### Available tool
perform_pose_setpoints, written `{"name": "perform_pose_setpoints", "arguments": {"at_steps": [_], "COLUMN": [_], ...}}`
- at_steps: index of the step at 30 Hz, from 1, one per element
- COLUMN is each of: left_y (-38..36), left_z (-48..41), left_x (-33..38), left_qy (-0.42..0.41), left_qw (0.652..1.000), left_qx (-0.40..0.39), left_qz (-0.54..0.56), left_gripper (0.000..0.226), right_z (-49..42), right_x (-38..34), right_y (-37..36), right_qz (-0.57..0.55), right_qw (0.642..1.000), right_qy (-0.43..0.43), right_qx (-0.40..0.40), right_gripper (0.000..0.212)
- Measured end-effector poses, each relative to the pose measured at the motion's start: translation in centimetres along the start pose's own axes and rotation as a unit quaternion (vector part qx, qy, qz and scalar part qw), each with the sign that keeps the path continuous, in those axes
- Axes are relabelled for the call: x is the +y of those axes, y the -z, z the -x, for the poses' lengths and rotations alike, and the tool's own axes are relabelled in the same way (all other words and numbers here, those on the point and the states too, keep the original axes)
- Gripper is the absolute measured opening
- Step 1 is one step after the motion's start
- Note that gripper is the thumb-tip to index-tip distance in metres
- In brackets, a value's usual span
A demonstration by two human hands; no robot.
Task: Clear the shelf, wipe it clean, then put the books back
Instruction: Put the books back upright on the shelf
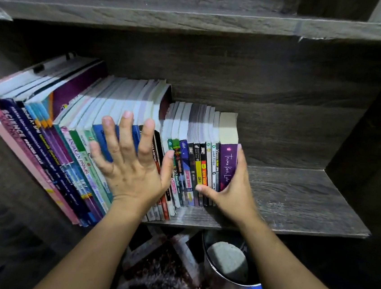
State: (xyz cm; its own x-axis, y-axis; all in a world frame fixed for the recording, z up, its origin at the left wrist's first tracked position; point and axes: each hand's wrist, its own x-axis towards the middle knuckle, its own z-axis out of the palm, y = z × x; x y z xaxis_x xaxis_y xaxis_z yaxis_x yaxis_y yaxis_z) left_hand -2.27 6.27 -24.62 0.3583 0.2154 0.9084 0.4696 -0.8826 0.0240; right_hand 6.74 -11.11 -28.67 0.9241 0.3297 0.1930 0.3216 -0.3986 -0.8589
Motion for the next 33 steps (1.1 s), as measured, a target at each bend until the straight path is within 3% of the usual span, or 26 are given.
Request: {"name": "perform_pose_setpoints", "arguments": {"at_steps": [6,14,19,23,28,33], "left_y": [-0.2,-0.2,0.1,1.2,2.0,1.5], "left_z": [0.1,0.0,-0.1,-0.5,1.1,0.2], "left_x": [0.4,0.2,0.4,2.0,5.3,6.4], "left_qy": [0.011,0.003,0.011,0.034,-0.097,-0.056], "left_qw": [0.999,0.999,0.999,0.998,0.991,0.978], "left_qx": [0.036,0.046,0.031,0.004,-0.067,-0.198], "left_qz": [0.021,0.017,0.015,0.053,0.063,-0.017], "left_gripper": [0.070,0.068,0.075,0.080,0.080,0.092], "right_z": [-0.1,-0.3,-0.9,-1.5,-1.1,-0.6], "right_x": [-3.8,-2.6,-2.6,-2.7,-1.3,0.3], "right_y": [-0.6,-0.5,-1.1,-1.2,1.2,5.7], "right_qz": [0.060,0.071,0.053,0.024,0.022,0.045], "right_qw": [0.991,0.984,0.974,0.972,0.962,0.959], "right_qy": [0.099,0.128,0.034,-0.006,0.021,-0.001], "right_qx": [0.071,0.101,0.217,0.236,0.273,0.281], "right_gripper": [0.139,0.125,0.132,0.123,0.088,0.085]}}
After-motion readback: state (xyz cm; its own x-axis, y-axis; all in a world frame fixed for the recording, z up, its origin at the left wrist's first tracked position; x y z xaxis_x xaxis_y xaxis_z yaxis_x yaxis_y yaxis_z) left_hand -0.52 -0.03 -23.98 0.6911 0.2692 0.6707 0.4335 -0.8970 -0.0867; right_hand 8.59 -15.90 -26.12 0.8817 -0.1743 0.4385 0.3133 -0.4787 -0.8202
